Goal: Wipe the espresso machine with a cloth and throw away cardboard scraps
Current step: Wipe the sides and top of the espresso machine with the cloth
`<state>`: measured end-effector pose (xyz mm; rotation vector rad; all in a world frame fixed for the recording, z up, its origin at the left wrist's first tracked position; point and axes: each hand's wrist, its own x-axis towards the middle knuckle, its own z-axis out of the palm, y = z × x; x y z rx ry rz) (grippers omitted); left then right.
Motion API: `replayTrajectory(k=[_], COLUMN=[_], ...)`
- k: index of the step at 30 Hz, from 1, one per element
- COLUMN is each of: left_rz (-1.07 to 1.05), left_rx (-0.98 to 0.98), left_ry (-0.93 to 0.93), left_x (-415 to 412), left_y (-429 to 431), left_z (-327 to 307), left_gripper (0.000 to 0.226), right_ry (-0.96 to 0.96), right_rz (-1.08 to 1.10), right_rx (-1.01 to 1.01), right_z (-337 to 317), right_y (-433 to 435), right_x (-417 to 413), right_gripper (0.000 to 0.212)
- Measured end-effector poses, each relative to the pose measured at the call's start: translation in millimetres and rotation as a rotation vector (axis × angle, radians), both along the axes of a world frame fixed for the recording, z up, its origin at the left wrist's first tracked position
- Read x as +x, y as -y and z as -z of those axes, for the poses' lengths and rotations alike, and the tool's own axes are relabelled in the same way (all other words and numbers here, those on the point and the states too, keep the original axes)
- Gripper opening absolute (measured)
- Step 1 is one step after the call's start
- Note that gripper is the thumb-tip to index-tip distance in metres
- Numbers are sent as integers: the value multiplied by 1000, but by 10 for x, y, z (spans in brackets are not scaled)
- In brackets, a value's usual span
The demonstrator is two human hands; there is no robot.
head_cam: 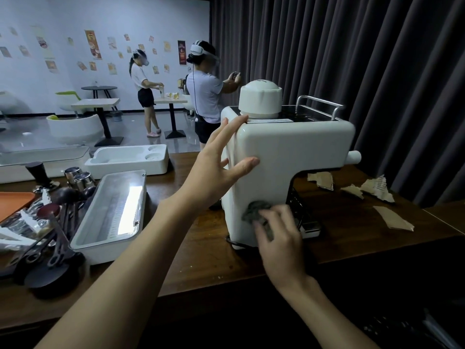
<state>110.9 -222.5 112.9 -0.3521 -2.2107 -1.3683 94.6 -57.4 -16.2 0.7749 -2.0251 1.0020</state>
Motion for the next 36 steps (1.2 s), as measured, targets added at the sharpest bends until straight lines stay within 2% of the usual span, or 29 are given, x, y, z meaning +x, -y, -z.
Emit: replayTrajectory(k=[2,6,7,12,17,19,24,27,32,36], left_rz=[-10,-32,-33,-25,-41,-48,-50,-64,-62,-76], left_rx=[8,6,0,11,7,-3,-13,-3,1,1], left_ry=[-6,-17,-15,-8,-13,-9,-3,-10,-14,-19], left_x=[-4,-6,-5,3,-4,5,27,30,45,43], left_y=[-7,-21,-21,-26,-33,-31,-26,-43,-49,-68], left_z=[4,26,26,21,28,27,6,17,6,5], left_gripper=[72,69,69,70,72,71,70,68,68,67], right_ry=[6,-70,-56,102,80,67,262,335,549,688], right_rz=[34,-114,-137,-16,-65,-65,31,6,99,123], right_rx=[-61,395,431,214,433,455,274,233,-110,-186], right_z=[-3,205,192,205,261,223,233,250,133,31], right_y=[29,30,-26,-207,-94,-189,-313,-228,-254,-182], right_x=[15,72,38,9,91,35,29,48,61,86], right_gripper=[21,21,20,18,15,15,19,16,13,17])
